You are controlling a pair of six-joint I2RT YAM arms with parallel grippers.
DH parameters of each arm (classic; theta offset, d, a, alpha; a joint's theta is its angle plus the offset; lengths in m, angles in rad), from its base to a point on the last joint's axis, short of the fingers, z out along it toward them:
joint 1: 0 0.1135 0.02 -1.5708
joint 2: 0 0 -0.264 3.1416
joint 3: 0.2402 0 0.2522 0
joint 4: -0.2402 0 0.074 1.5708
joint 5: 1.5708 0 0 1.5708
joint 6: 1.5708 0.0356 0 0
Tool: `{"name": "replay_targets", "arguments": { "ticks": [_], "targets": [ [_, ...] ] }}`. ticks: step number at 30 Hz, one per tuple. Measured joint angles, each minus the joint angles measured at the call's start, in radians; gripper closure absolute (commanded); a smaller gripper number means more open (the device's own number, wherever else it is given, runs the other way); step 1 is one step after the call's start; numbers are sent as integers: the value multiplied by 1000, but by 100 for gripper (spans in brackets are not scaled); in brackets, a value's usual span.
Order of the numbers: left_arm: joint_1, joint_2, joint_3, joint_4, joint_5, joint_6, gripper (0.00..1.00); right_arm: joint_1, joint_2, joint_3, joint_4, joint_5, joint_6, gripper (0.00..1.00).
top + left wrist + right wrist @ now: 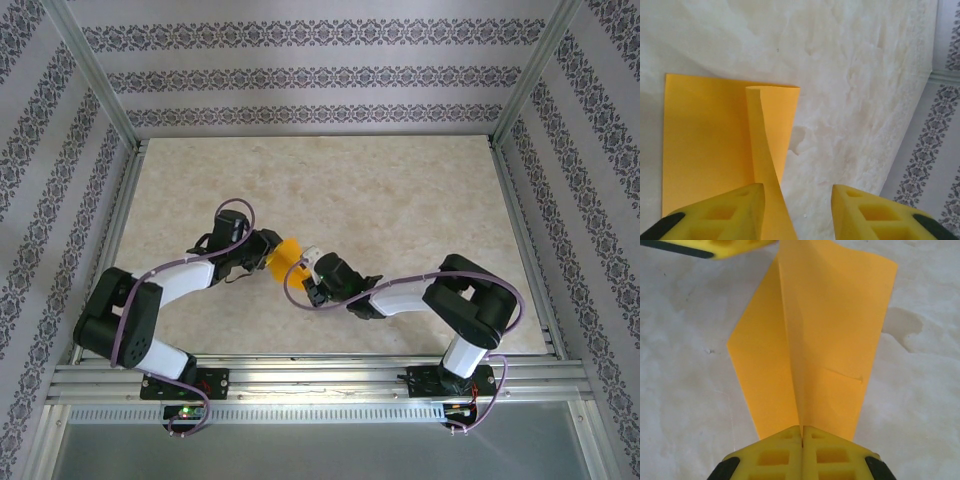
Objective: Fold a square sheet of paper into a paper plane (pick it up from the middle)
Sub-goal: Fourth fold the wing at the center of the table.
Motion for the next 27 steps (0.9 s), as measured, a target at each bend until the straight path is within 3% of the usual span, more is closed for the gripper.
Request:
{"name": "replay_targets", "arguments": {
  "ticks": [7, 16, 27],
  "targets": [
    [0, -101, 0, -76, -52, 43, 60, -76, 49, 8, 17, -189, 136, 98],
    [0, -113, -3, -97, -62, 68, 62, -146, 117, 56, 58, -420, 318, 98],
    [0, -61, -3, -67, 4, 104, 76, -199, 174, 74, 122, -612, 485, 98]
  ]
}}
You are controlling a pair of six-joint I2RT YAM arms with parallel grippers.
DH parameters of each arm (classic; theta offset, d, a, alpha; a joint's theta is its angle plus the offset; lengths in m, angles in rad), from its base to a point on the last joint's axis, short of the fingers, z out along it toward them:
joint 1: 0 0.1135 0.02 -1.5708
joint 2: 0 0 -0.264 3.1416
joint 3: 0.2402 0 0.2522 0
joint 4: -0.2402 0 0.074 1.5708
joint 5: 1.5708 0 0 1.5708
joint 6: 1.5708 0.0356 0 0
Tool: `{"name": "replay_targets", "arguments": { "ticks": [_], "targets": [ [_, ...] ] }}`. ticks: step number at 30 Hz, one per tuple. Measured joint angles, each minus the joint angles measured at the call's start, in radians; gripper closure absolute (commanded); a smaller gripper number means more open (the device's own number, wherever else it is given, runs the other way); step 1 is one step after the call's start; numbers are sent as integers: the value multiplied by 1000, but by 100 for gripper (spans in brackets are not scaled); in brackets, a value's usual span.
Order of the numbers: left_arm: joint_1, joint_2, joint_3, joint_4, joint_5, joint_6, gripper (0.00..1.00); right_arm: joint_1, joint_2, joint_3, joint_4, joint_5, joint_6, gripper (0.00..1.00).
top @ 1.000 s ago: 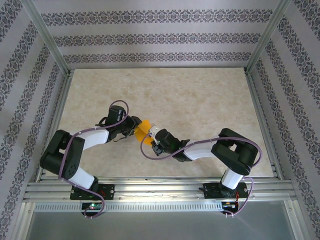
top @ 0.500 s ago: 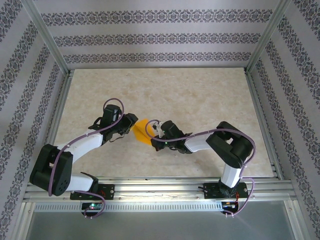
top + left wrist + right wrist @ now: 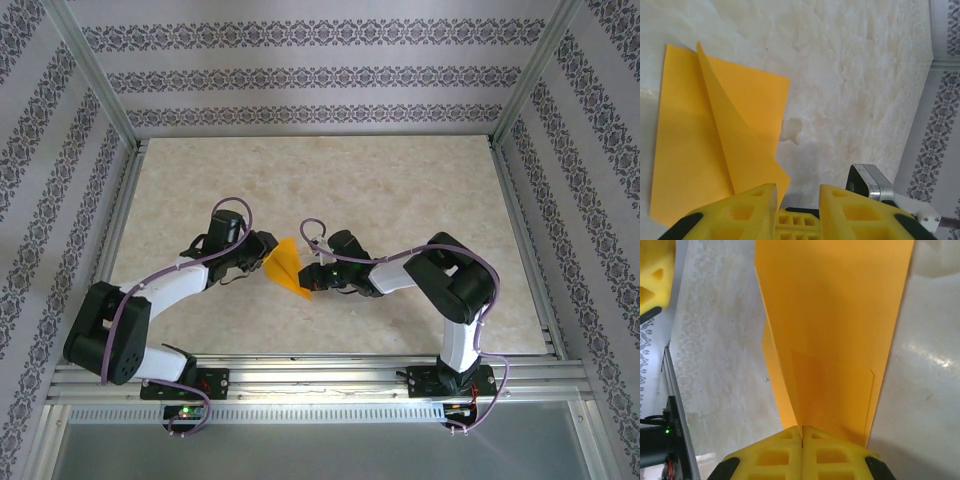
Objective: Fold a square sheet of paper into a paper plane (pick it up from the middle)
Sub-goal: Fourth fold the wing at the center of the table.
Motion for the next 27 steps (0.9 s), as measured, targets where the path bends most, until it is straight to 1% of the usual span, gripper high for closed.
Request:
{"name": "replay_targets", "arguments": {
  "ticks": [8, 19, 27],
  "targets": [
    [0, 56, -12, 62, 63, 7, 80, -21, 4, -11, 70, -25, 74, 99],
    [-2, 123, -27, 135, 97, 10, 82, -28, 48, -74, 229, -35, 183, 100],
    [-18, 180, -27, 195, 119, 10, 84, -43, 60, -79, 258, -50, 227, 100]
  ]
}}
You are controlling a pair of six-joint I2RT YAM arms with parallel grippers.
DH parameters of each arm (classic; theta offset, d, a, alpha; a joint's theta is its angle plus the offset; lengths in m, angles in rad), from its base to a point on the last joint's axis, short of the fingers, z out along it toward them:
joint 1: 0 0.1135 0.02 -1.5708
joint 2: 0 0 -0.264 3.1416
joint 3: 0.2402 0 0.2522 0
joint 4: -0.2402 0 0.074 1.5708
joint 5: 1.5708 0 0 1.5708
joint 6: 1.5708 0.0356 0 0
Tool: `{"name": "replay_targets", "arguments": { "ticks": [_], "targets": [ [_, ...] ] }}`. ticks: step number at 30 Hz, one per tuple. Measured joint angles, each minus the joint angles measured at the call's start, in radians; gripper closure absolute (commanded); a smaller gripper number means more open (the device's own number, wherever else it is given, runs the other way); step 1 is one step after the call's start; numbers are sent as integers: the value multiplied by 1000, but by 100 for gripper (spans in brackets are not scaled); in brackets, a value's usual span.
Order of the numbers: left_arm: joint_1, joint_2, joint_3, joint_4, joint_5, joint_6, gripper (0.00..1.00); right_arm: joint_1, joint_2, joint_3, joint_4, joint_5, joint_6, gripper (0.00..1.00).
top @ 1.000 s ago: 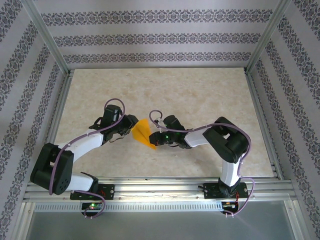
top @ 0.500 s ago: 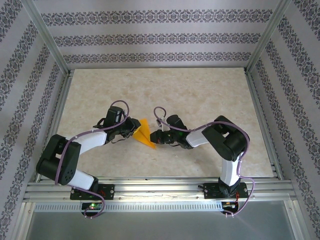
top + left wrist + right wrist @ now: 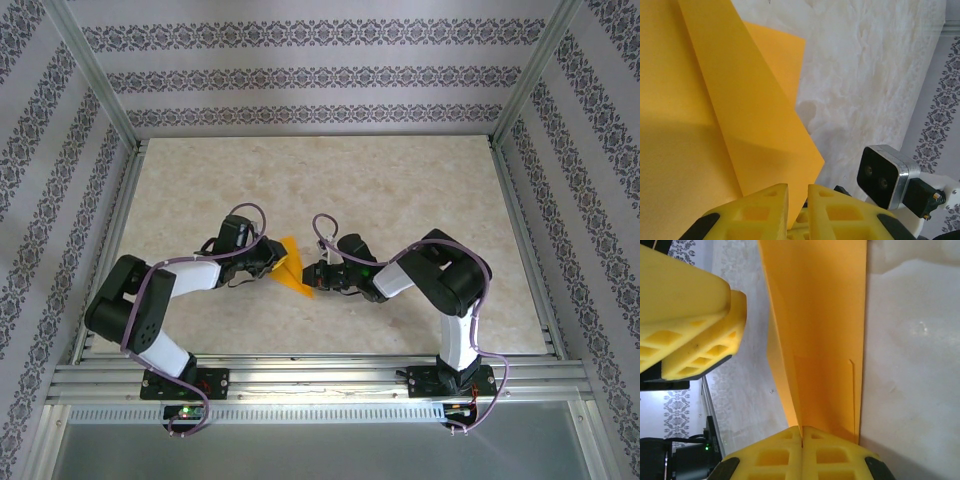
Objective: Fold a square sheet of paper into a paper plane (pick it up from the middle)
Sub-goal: Fourth fold the wing at the center of the table.
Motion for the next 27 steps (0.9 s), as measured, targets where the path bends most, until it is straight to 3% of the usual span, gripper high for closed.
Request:
{"name": "replay_targets", "arguments": {
  "ticks": [19, 27],
  "targets": [
    [-18, 64, 0, 60, -9, 0, 85, -18, 31, 35, -17, -80, 52, 96],
    [-18, 111, 14, 67, -21, 0, 87, -23, 29, 40, -36, -90, 47, 83]
  ]
}}
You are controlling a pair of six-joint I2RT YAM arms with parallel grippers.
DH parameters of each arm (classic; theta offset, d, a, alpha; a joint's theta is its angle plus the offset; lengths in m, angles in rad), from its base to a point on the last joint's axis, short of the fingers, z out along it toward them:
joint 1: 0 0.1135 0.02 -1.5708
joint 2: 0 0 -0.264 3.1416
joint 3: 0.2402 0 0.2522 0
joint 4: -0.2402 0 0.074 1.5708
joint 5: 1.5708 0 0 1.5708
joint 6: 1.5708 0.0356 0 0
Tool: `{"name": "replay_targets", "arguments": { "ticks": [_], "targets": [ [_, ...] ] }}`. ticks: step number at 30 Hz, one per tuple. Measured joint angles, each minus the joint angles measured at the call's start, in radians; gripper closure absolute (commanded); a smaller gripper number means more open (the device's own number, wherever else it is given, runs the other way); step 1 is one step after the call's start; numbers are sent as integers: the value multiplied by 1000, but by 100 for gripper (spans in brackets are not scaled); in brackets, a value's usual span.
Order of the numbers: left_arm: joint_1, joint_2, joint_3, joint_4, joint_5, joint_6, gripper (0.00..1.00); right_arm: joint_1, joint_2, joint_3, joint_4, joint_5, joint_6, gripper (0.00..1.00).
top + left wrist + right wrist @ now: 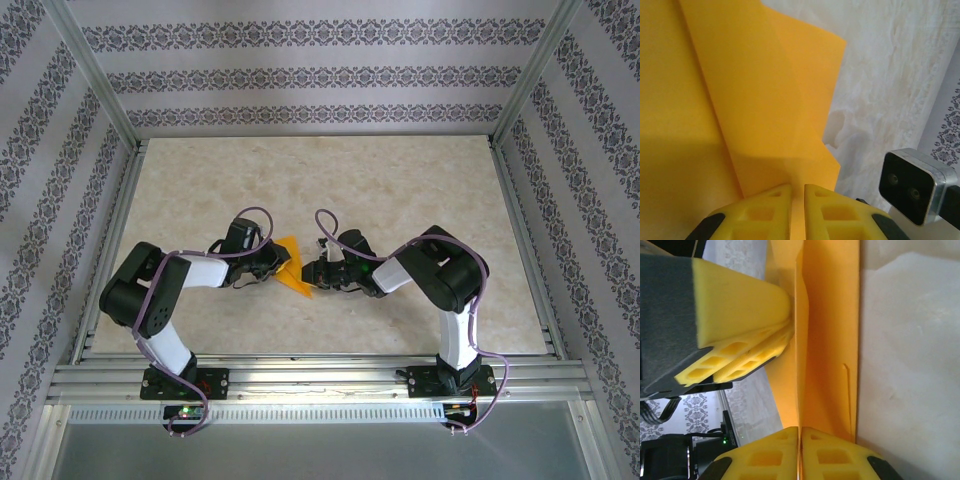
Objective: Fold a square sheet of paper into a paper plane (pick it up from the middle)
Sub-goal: Fourth fold the wing at the center of the table.
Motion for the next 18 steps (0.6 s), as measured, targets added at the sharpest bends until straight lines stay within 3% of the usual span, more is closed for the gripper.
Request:
{"name": "replay_targets", "arguments": {
  "ticks": [7, 18],
  "targets": [
    [0, 7, 5, 19, -14, -3, 87, 0, -21, 4, -31, 5, -32, 78],
    [0, 7, 5, 32, -14, -7, 86, 8, -33, 21, -112, 42, -82, 91]
  ]
}}
